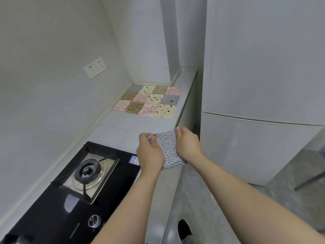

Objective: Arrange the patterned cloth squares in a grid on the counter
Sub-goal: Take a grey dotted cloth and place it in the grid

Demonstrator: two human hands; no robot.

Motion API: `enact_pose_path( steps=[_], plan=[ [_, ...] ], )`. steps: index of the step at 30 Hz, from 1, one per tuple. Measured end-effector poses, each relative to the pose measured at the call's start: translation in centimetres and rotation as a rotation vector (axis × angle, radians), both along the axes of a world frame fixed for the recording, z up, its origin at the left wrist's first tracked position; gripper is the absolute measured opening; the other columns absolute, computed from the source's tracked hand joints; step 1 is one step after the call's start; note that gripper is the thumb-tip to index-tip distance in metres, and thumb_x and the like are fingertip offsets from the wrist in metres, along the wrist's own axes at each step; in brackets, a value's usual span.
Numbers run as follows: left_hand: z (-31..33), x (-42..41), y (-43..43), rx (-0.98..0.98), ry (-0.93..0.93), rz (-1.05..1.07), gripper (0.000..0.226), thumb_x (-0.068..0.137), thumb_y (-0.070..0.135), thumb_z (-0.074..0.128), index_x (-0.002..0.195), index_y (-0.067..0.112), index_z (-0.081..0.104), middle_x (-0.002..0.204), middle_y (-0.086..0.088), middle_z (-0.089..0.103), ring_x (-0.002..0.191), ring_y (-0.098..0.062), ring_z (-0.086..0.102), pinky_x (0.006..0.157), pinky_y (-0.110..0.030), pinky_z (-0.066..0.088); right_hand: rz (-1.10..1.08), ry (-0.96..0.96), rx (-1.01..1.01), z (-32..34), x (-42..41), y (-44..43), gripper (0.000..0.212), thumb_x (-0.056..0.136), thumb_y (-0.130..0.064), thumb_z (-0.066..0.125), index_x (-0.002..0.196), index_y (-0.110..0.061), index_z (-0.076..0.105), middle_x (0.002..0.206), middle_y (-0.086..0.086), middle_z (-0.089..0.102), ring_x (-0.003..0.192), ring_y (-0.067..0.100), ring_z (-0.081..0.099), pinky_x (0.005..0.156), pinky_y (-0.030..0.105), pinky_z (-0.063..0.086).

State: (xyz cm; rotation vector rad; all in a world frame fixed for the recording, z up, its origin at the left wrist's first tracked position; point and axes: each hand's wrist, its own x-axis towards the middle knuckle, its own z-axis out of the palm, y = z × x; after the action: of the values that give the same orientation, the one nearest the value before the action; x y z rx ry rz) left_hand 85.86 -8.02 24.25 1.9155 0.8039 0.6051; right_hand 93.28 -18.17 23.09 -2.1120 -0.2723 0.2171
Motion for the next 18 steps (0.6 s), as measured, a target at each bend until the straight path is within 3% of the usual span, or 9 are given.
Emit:
enact_pose_path(
  steps=[2,6,12,18],
  plan=[
    [-1.3,2.9,2.6,-0.029,0.013,0.028,0.004,0.107,0.026,0.046,0.108,0.023,0.049,0.091,0.012,0.055,0.085,-0.009,0.057,0.074,-0.038,0.054,0.041,0.011,-0.027,-0.4,2.9,2.6,0.040,0.111,-0.037,0.029,0.113,-0.010,0.059,0.112,0.013,0.065,0.103,0.034,0.059,0.082,0.038,0.046],
    [-3.3,8.3,6.6,-0.063,0.059,0.066,0.005,0.107,0.024,0.045,0.109,0.021,0.049,0.090,0.012,0.054,0.081,0.001,0.052,0.062,-0.022,0.044,0.052,0.039,-0.103,-2.5,8.8,6.9,0.044,0.110,-0.043,0.026,0.113,-0.012,0.057,0.108,0.016,0.066,0.100,0.036,0.061,0.078,0.041,0.048],
    [-5.6,14.8,10.2,-0.034,0.158,0.067,0.008,0.107,0.024,0.045,0.110,0.019,0.050,0.089,0.015,0.052,0.082,-0.008,0.053,0.076,-0.032,0.045,0.153,0.118,-0.204,-4.1,14.9,10.2,0.030,0.107,-0.011,0.034,0.132,-0.003,0.050,0.126,0.019,0.056,0.112,0.041,0.057,0.095,0.049,0.049],
    [-8.9,19.6,14.4,-0.099,0.231,0.201,0.011,0.107,0.025,0.044,0.112,0.018,0.051,0.089,0.011,0.054,0.081,-0.007,0.053,0.066,-0.028,0.043,0.321,0.110,-0.318,-7.5,21.1,15.3,0.037,0.108,-0.015,0.033,0.141,-0.006,0.045,0.131,0.017,0.051,0.115,0.038,0.055,0.090,0.036,0.047]
  ],
)
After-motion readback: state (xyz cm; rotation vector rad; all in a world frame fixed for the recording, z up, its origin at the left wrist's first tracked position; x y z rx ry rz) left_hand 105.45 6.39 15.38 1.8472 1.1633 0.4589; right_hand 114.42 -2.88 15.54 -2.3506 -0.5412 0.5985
